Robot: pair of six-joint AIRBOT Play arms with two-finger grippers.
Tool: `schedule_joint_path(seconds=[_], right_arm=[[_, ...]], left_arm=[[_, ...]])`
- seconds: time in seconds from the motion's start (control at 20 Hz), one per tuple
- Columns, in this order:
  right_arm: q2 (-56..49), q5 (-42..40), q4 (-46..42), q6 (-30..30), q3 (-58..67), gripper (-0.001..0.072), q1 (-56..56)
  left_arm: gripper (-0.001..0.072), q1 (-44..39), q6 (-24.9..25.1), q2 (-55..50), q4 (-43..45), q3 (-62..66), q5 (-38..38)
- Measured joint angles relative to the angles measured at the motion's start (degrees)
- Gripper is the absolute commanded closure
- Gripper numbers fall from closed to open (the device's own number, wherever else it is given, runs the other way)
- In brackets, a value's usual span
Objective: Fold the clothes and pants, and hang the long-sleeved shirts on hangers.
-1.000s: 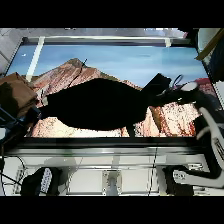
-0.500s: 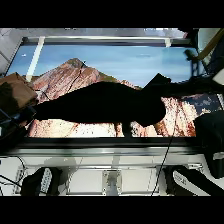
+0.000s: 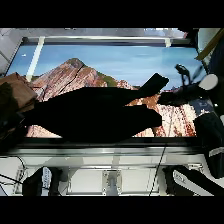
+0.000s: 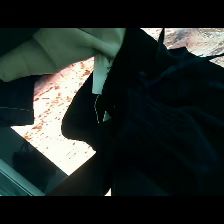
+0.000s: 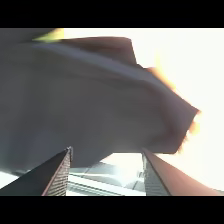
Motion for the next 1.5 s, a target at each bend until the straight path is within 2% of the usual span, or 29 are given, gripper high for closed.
schedule_joint_path(seconds=[0.1,0.3,0.4,0.65,0.75,0.95,1.0,1.05,1.1,1.3,1.5], right_arm=[[0.8,-0.1,0.8,-1.9,-5.1,0.0221,-6.3],[-0.8,-4.4,9.1,-7.9,-15.9,0.0224,-12.7],[-2.9,-7.6,11.4,-10.3,-19.0,0.0267,-13.8],[-9.0,-11.0,16.6,-16.5,-21.7,0.0267,-14.8],[-11.3,-11.6,18.0,-18.5,-22.0,0.0343,-14.9],[-14.9,-12.5,22.2,-22.1,-22.3,0.0347,-15.0],[-15.5,-12.7,22.9,-22.8,-22.3,0.0431,-15.0],[-16.1,-13.0,23.8,-23.4,-22.4,0.0635,-15.0],[-16.5,-13.0,24.2,-23.8,-22.4,0.0705,-15.0],[-15.7,-10.1,26.0,-24.7,-20.9,0.0705,-15.2],[-9.0,1.3,26.4,-24.2,-12.6,0.0706,-16.7]], left_arm=[[0.0688,1.0,0.7,0.0,0.2,0.0,-0.1],[0.0688,1.8,1.2,0.0,0.3,0.0,-0.2],[0.0688,1.9,1.3,0.0,0.4,0.0,-0.2],[0.0688,2.0,1.4,0.0,0.4,0.0,-0.2],[0.0688,2.0,1.4,0.0,0.4,0.0,-0.2],[0.0688,2.0,1.5,0.0,-0.1,0.0,-0.2],[0.0688,2.0,1.5,0.0,-0.2,0.0,-0.2],[0.0688,2.0,1.5,0.0,-0.3,0.0,-0.2],[0.0688,2.0,1.5,0.0,-0.4,0.0,-0.2],[0.0689,2.1,1.5,0.0,-0.6,0.6,0.9],[0.0689,2.1,1.5,-0.3,-0.6,4.1,3.1]])
